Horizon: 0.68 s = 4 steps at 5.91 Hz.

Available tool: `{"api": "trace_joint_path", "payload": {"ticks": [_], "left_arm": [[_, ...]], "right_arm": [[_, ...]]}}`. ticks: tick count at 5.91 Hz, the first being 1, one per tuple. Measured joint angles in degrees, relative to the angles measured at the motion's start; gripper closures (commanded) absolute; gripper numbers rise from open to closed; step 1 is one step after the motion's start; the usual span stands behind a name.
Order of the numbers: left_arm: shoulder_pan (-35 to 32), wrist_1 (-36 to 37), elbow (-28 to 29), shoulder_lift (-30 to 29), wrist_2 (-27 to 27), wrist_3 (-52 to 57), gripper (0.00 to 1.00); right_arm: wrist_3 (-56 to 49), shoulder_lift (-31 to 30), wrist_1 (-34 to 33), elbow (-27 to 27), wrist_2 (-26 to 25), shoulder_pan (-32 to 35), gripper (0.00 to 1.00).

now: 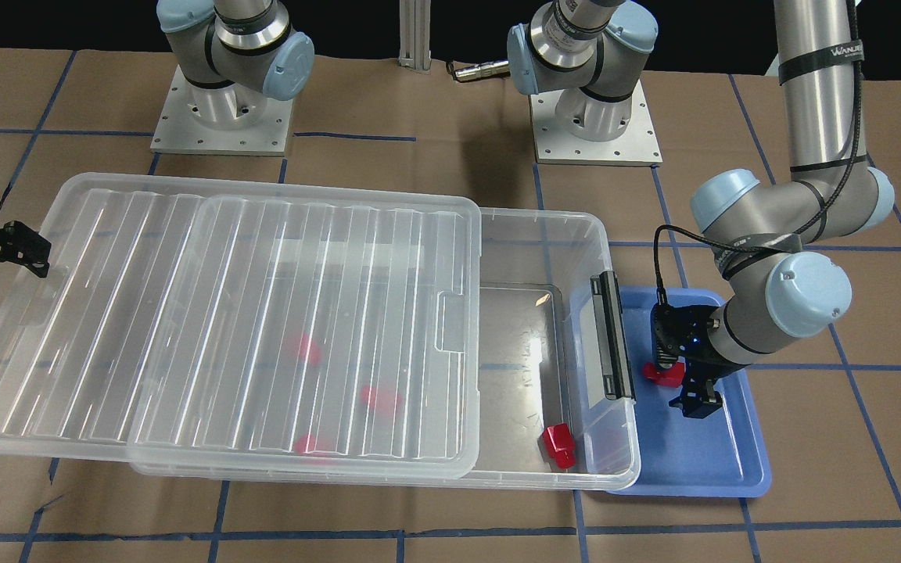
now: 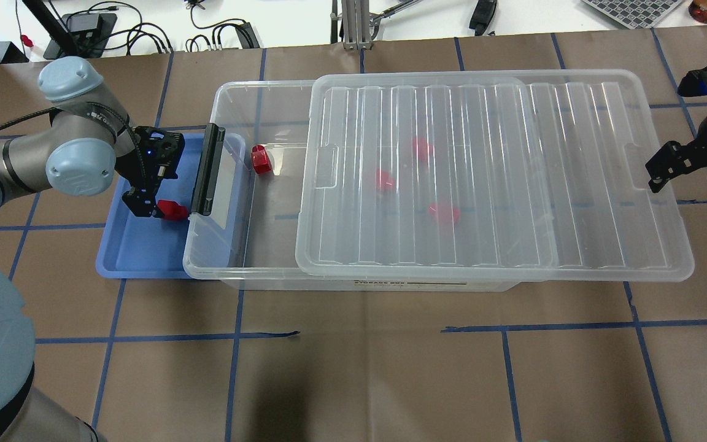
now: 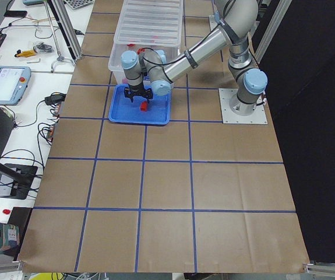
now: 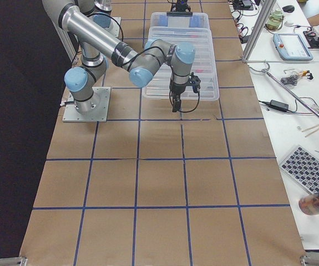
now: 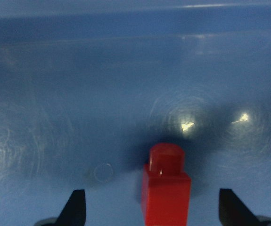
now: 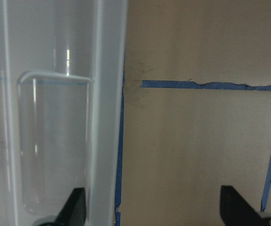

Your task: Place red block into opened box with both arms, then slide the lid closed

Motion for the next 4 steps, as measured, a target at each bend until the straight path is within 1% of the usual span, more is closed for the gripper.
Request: {"api": "trace_joint_path", "payload": {"ticks": [1,3,4], "left_arm": [[0.1,0.6,-0.5,-0.4,0.6,0.1,0.23],[0.3,1.2,-0.6,-0.8,1.1,2.1,0.8],[0.3,1.9,-0.6,-0.9,1.2,2.7,0.91]], "right_arm": [[-0.8,0.0,0.0,-0.2,-0.3,-0.1,0.0],[-3.8,0.1,0.0,-0.9,-0.8,-0.2,0.0],[-5.8,0.1,0.0,-1.0,-1.2,-0.2,0.0]]}}
